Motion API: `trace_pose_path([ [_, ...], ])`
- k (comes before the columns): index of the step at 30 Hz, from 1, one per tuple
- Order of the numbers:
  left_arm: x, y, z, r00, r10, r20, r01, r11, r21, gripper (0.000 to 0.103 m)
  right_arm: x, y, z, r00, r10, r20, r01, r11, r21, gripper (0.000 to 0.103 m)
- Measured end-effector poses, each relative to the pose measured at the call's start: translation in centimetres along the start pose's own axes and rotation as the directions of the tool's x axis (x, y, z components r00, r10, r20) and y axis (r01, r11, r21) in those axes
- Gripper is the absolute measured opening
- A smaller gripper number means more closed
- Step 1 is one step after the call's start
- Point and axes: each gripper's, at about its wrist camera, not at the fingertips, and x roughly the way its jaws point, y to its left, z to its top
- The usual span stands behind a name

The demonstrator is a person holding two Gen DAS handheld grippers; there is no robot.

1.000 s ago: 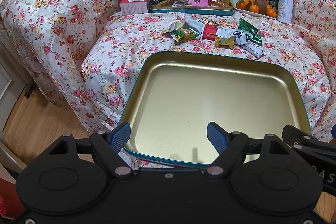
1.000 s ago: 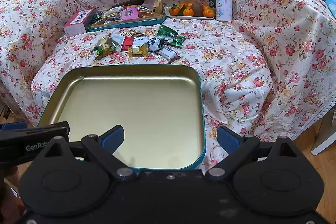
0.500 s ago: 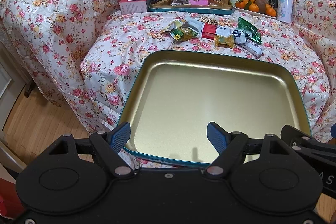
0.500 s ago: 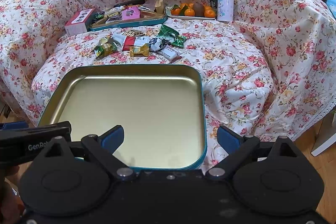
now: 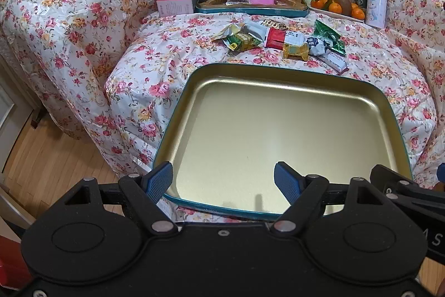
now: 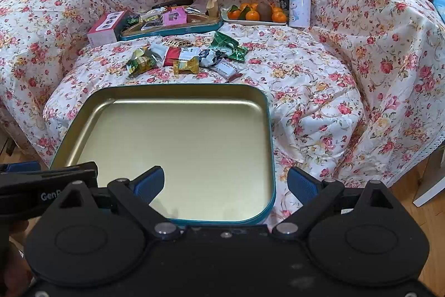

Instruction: Organize snacks

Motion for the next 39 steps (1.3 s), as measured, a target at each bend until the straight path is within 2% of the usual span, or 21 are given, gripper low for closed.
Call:
trace_pose_path([
  [19,0.0,0.0,0.0,1.000,-0.004,-0.005,0.004,1.000,-0.002,0.081,0.0,0.0,-0.1,1.000,0.009,-0.003,-0.009,1.000,0.000,0.100],
  [22,0.0,0.0,0.0,1.000,-0.008,0.002,0.008,1.000,-0.007,0.072,-0.1,0.0,-0.1,1.000,0.010,0.005,-0.010,1.000,-0.005,0.100],
  [27,0.0,0.5,0.5,1.000,-0.028,0.013,0.028,0.999,-0.019,0.072,-0.3,-0.2,0.1,0.999,-0.004,0.040,0.005,1.000,-0.018,0.100],
  [30,0.3,1.0,1.1,0.999,-0.029,0.015,0.030,0.999,-0.023,0.072,0.0,-0.8,0.5,0.999,0.018,0.028,-0.019,1.000,0.017,0.100],
  [35,0.6,2.0,2.5,0.999,-0.029,0.035,0.030,0.999,-0.029,0.072,1.3,-2.3,1.6,0.993,0.111,-0.034,-0.108,0.990,0.092,0.090],
  [39,0.7,2.7,3.9,0.998,-0.008,0.068,0.009,1.000,-0.025,0.072,1.7,-2.5,2.8,0.997,0.081,-0.020,-0.080,0.995,0.067,0.089],
])
